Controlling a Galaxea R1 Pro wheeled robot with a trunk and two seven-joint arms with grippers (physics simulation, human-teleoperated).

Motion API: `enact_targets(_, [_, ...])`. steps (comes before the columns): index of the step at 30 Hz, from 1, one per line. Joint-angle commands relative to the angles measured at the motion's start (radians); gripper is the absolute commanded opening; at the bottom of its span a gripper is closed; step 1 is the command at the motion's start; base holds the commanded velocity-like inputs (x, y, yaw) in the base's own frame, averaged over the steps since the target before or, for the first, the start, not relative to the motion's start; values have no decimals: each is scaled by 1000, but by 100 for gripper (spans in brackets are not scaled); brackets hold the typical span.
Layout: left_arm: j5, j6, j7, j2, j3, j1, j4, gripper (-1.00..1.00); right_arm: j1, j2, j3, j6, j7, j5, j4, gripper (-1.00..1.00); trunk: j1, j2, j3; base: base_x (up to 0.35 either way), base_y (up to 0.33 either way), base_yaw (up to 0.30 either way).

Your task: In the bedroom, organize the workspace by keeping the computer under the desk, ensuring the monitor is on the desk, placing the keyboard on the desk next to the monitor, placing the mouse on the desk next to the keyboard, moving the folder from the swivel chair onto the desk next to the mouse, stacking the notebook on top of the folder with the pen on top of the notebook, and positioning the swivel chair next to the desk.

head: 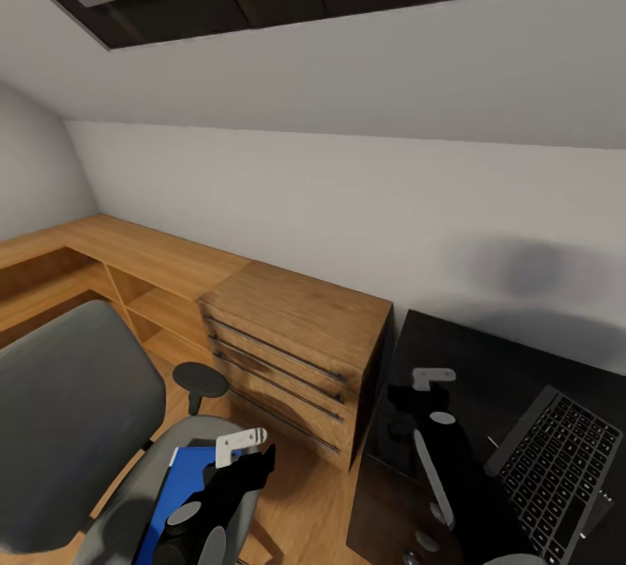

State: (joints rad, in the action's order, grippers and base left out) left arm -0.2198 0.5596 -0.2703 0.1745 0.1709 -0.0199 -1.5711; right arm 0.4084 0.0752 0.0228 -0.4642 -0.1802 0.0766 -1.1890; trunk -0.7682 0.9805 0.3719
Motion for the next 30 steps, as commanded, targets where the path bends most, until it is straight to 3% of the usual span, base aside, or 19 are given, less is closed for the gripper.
enact_targets(1, [-10, 3, -9, 0, 1, 0, -1, 100, -15, 4, 1, -32, -2, 7, -39, 100, 0, 1, 1, 0, 0, 0])
enact_targets(6, [-11, 3, -9, 0, -1, 0, 1, 100, -36, 13, 1, -108, -2, -14, -116, 100, 0, 1, 1, 0, 0, 0])
enact_targets(7, [-10, 3, -9, 0, -2, 0, 1, 100, -40, 18, 1, -159, -2, -64, -143, 100, 0, 1, 1, 0, 0, 0])
enact_targets(11, [-10, 3, -9, 0, -2, 0, 2, 100, -41, 19, 1, -180, -2, -95, -153, 100, 0, 1, 1, 0, 0, 0])
enact_targets(17, [-10, 3, -9, 0, -2, 0, 2, 100, -42, 20, 0, -191, -2, -108, -158, 100, 0, 1, 1, -12, 0, 0])
enact_targets(30, [-12, 3, -9, 0, -2, 0, 5, 100, -42, 21, 2, -188, -4, -110, -159, 100, 0, 1, -2, -329, 0, -168])
